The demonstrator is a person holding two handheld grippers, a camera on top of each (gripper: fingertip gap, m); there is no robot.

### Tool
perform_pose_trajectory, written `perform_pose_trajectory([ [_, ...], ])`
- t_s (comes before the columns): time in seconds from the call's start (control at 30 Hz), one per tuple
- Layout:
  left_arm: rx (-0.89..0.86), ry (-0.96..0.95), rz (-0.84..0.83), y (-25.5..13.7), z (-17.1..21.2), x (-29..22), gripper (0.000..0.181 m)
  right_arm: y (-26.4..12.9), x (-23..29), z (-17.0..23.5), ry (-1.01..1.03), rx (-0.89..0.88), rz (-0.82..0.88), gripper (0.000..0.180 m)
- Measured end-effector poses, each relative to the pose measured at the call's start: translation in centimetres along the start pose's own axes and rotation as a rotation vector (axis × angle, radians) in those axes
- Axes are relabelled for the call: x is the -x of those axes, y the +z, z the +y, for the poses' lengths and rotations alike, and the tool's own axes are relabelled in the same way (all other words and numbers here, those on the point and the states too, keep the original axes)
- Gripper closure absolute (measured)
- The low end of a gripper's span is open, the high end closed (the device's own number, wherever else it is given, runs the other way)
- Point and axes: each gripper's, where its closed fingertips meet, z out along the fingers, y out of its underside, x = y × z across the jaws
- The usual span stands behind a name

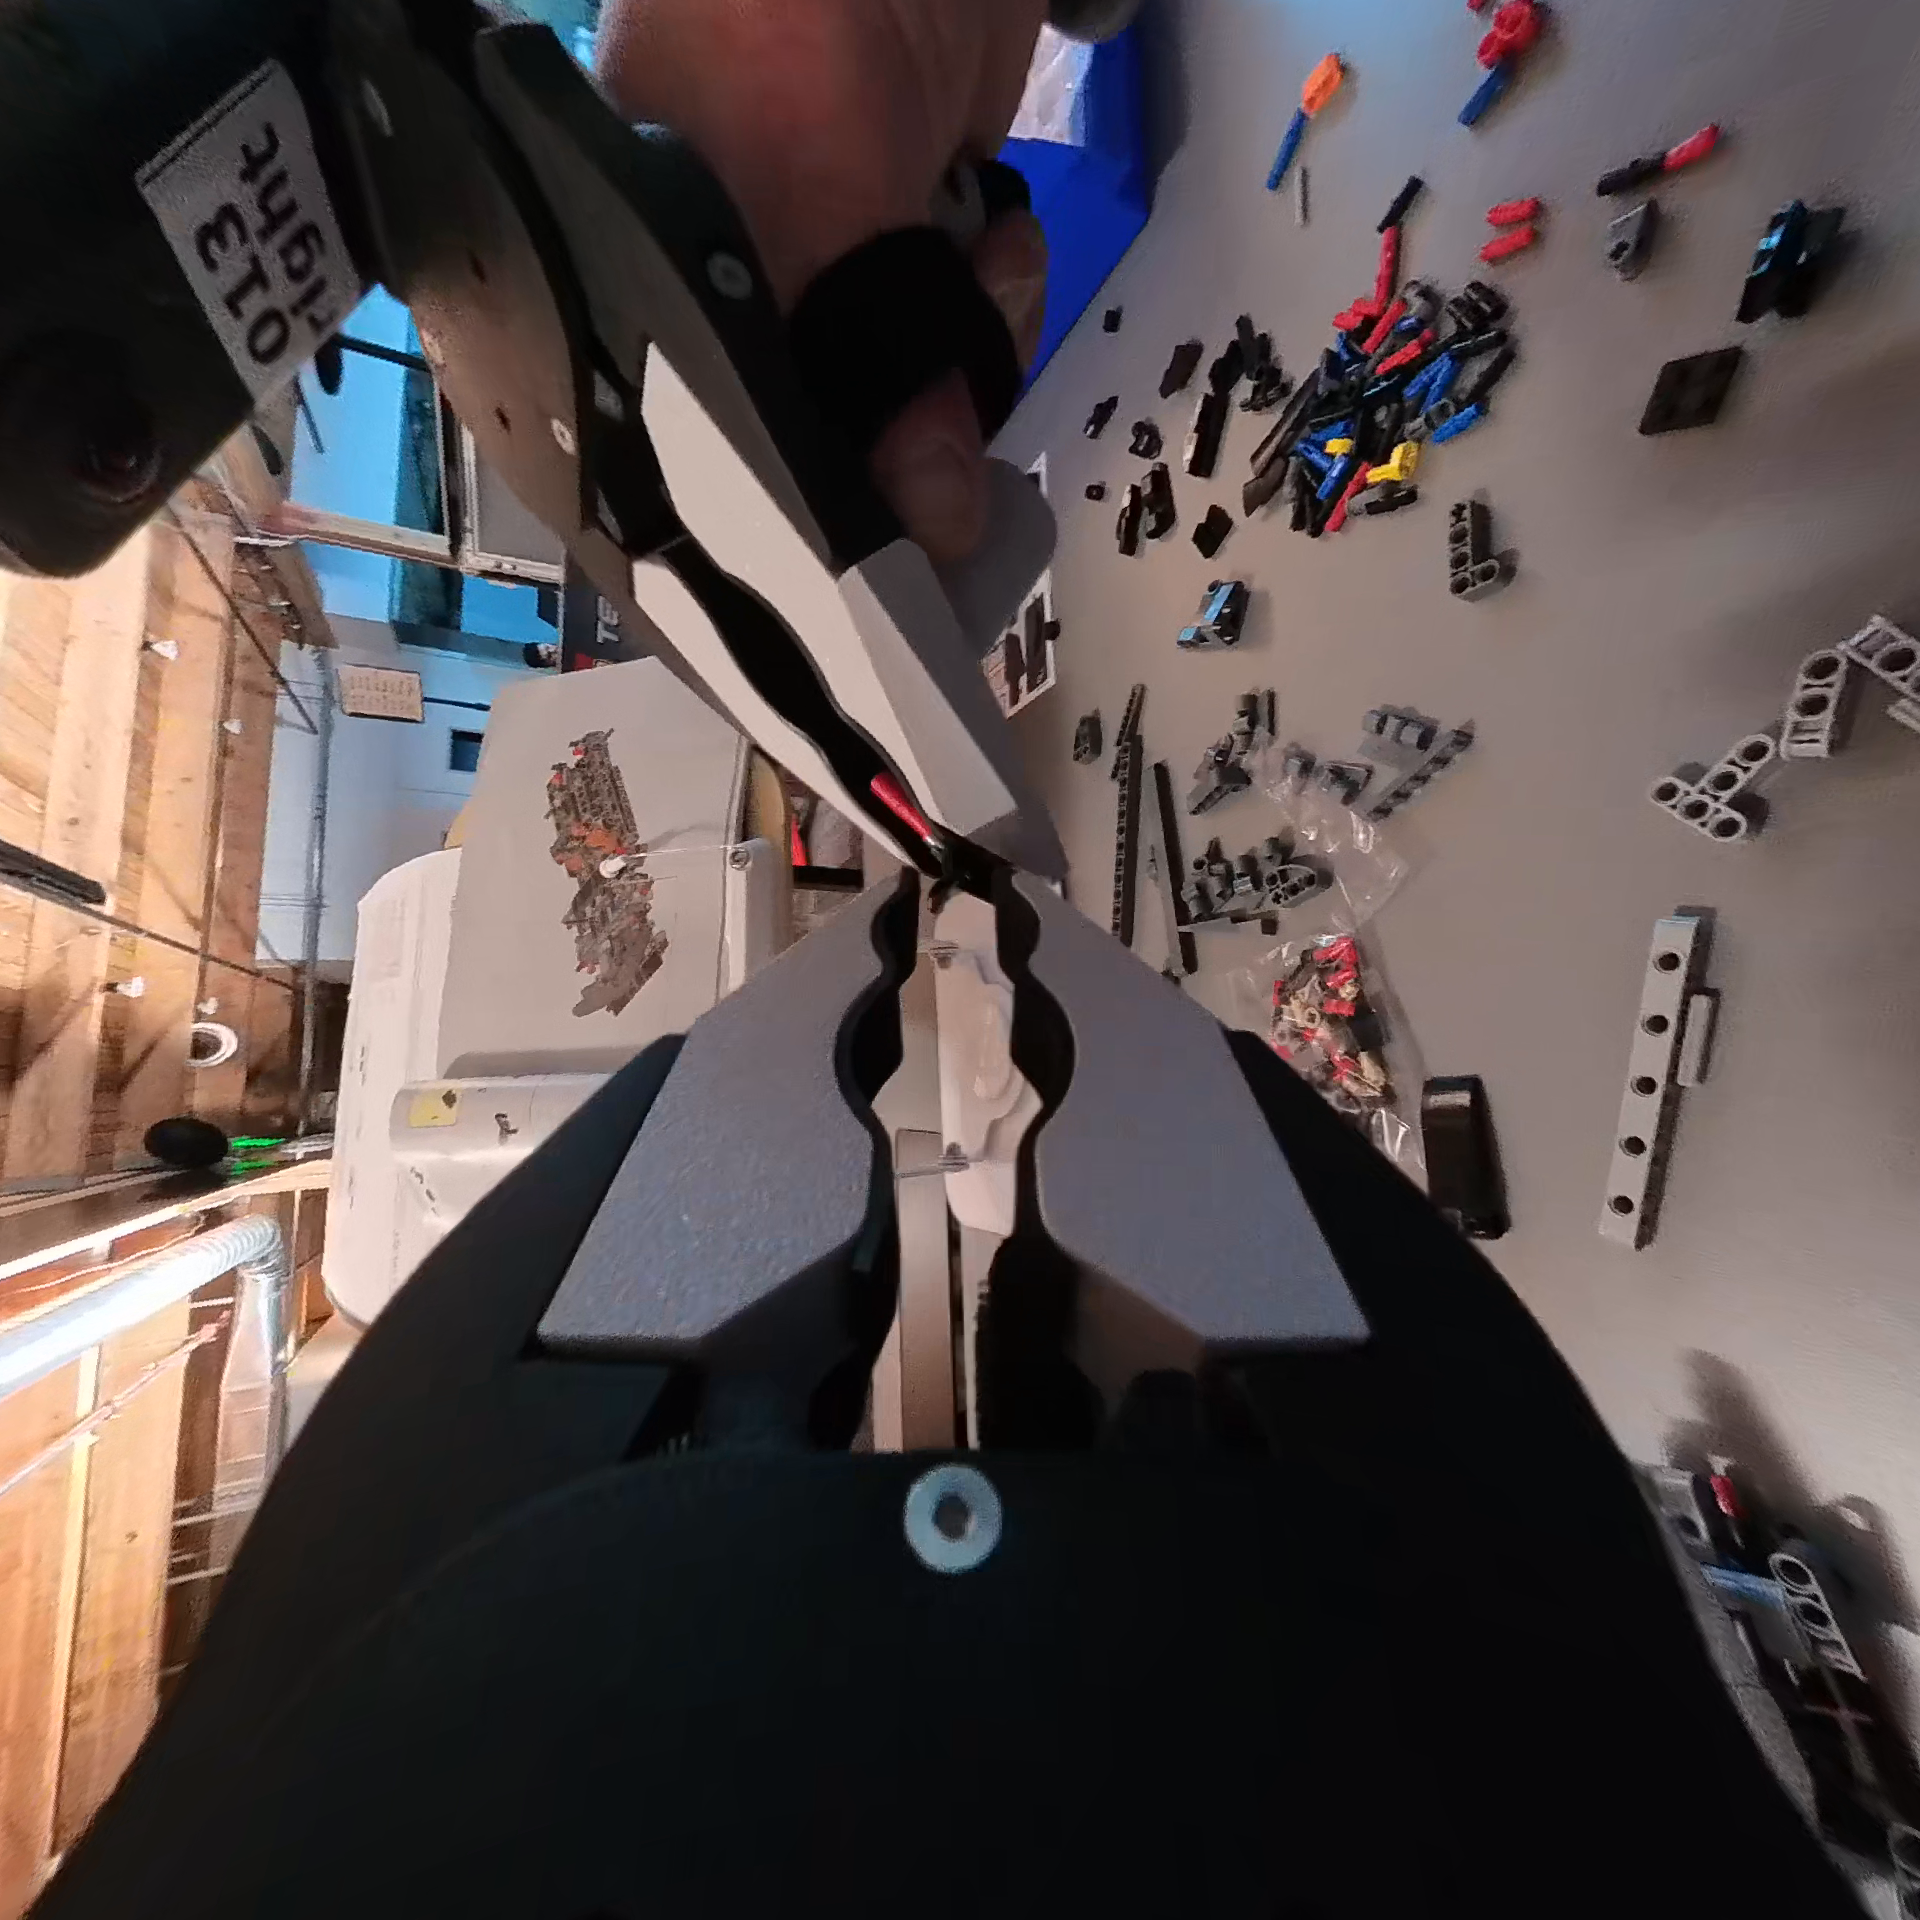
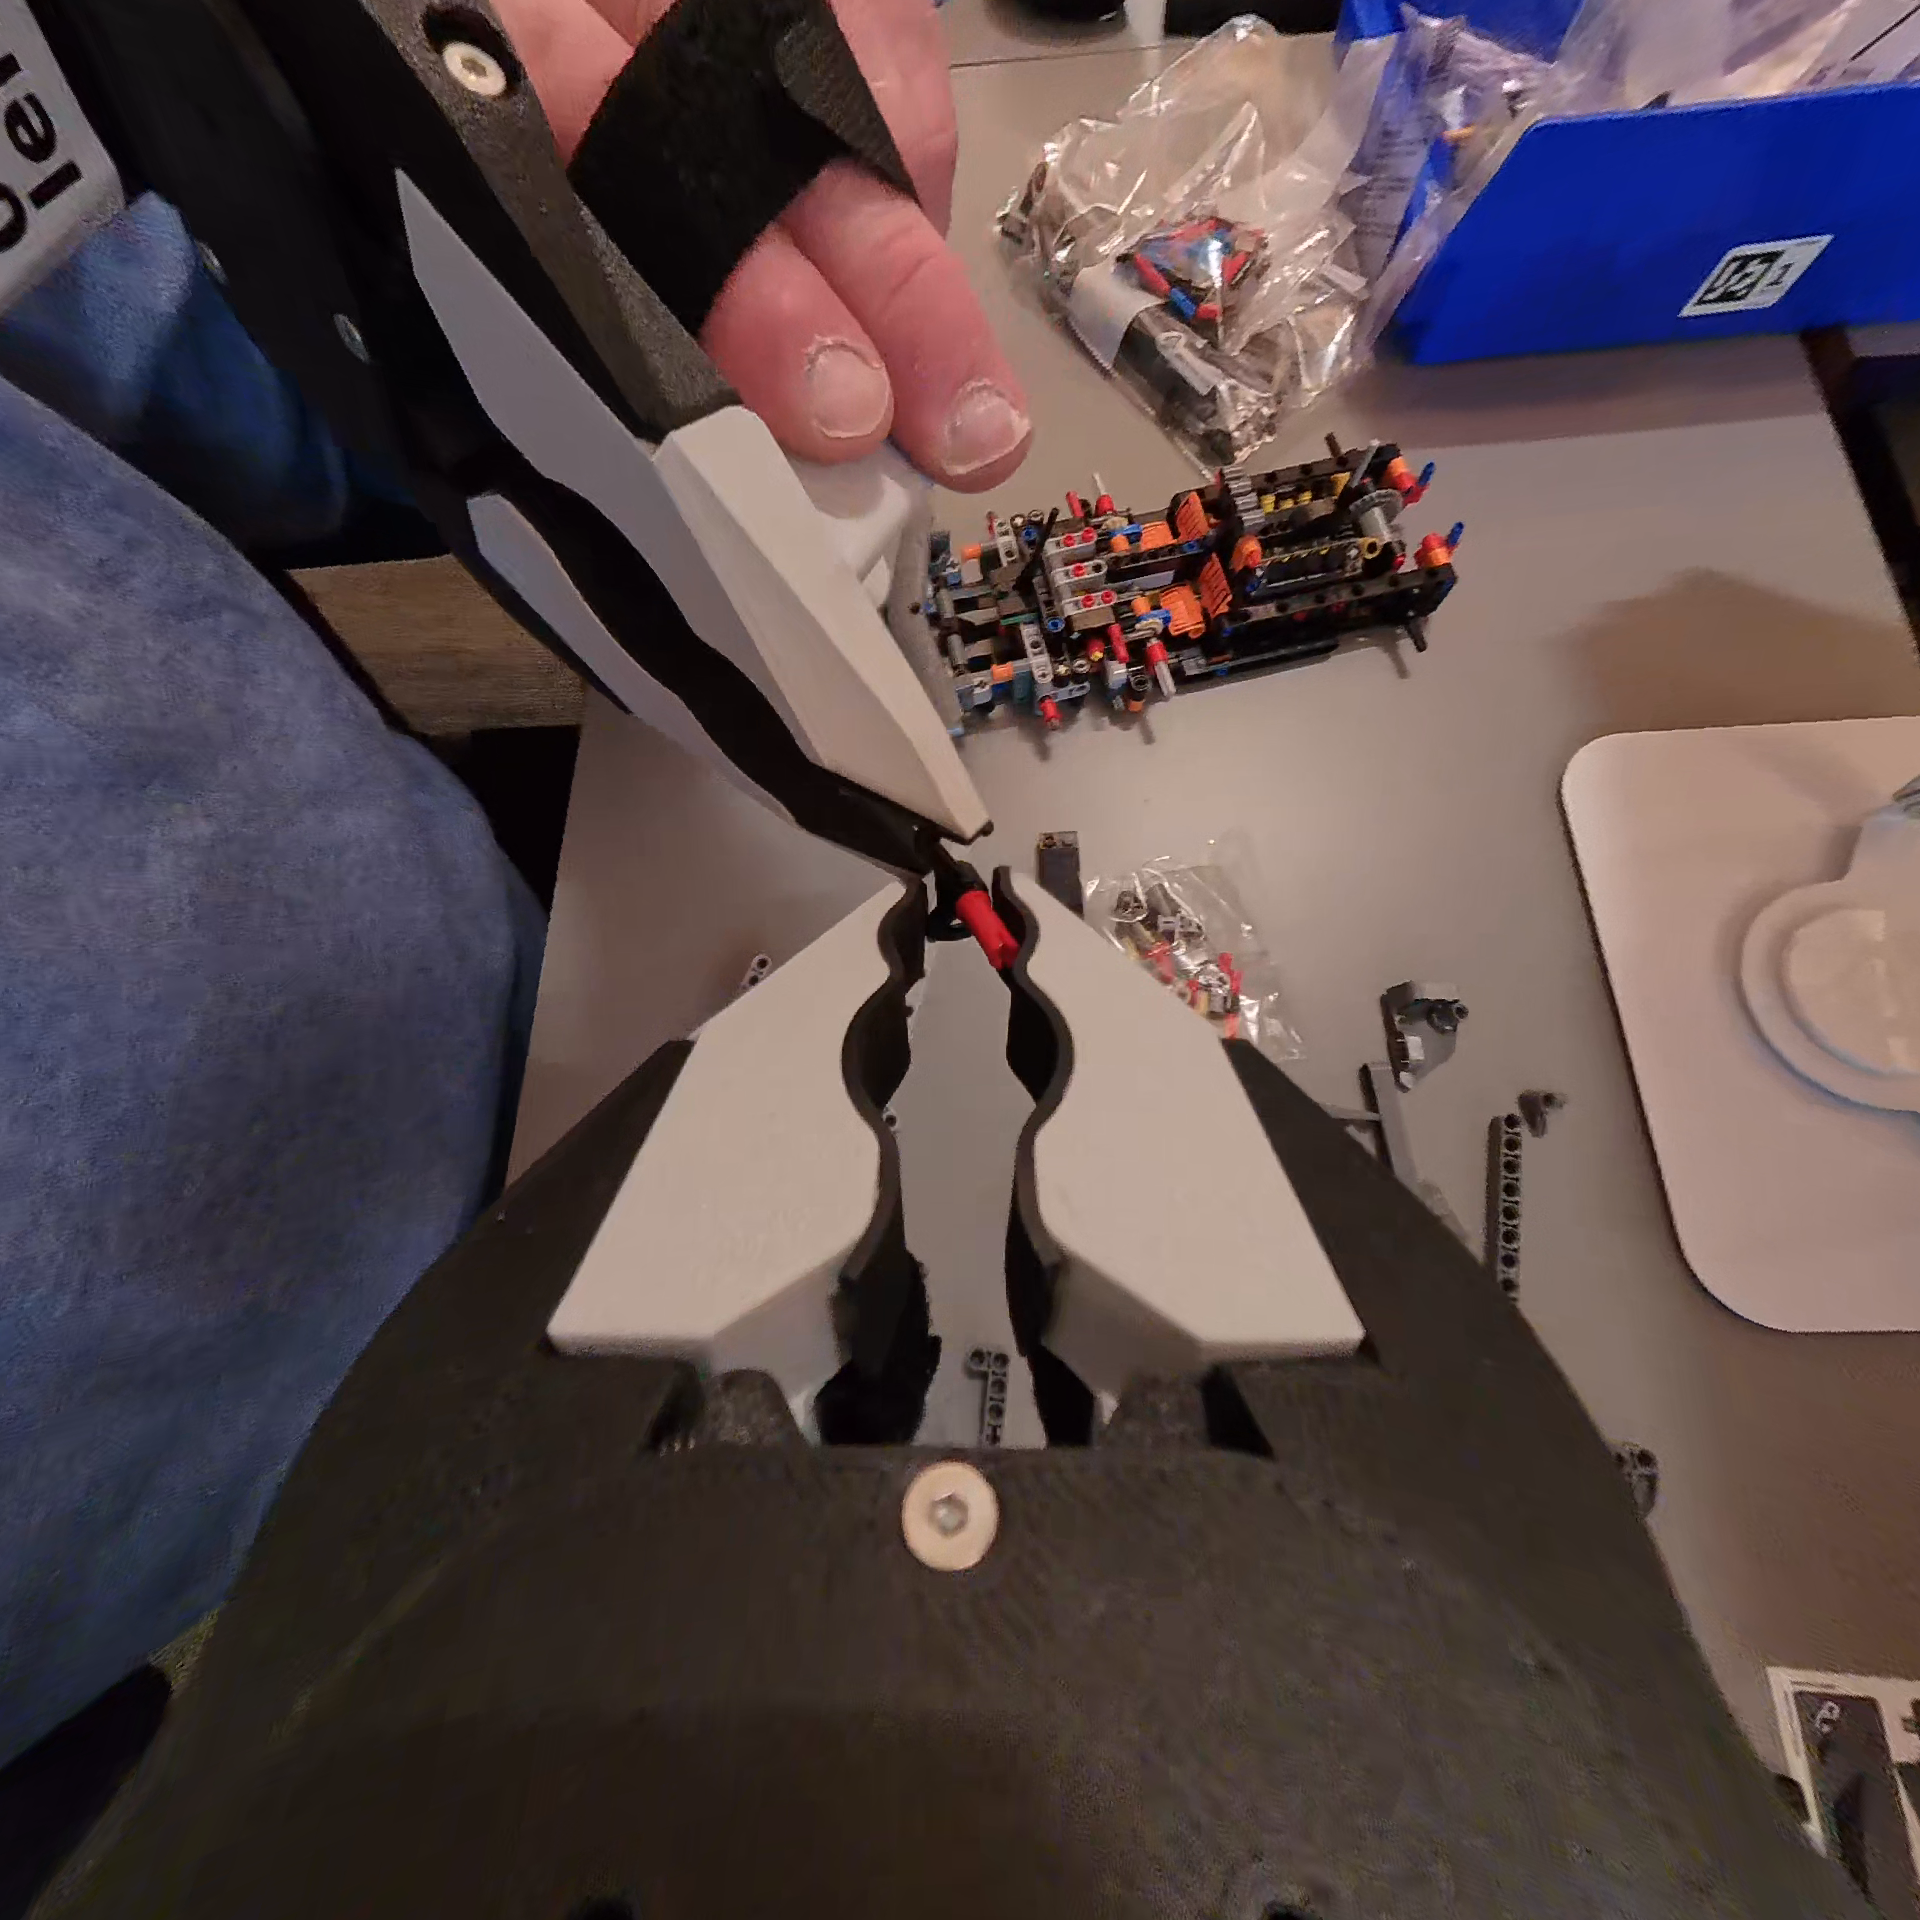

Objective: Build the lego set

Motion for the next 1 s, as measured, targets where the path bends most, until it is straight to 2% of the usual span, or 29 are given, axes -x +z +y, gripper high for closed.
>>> perform_pose_trajectory([
  [0.27,-0.038,-0.033,0.098,-0.1,-0.2,-0.6,0.158,0.0,-0.2,0.3,0.001,0.014,-0.041,0.17],
  [0.47,-0.051,-0.027,0.119,0.5,-0.3,-0.8,0.162,0.0,-0.4,0.2,0.021,0.003,-0.071,0.17],
  [0.53,-0.056,-0.043,0.126,0.5,-0.3,-0.7,0.169,-0.1,-0.6,0.3,0.039,0.0,-0.08,0.17],
  [0.57,-0.057,-0.042,0.114,0.6,-0.3,-0.6,0.181,-0.1,-0.7,0.4,0.046,0.001,-0.08,0.17],
  [0.9,-0.072,-0.068,0.077,0.8,0.1,-0.3,0.181,0.1,-0.9,0.5,0.043,-0.011,-0.101,0.17],
  [1.0,-0.086,-0.092,0.081,0.6,0.1,-0.1,0.168,0.1,-1.0,0.4,0.042,-0.013,-0.104,0.17],
])
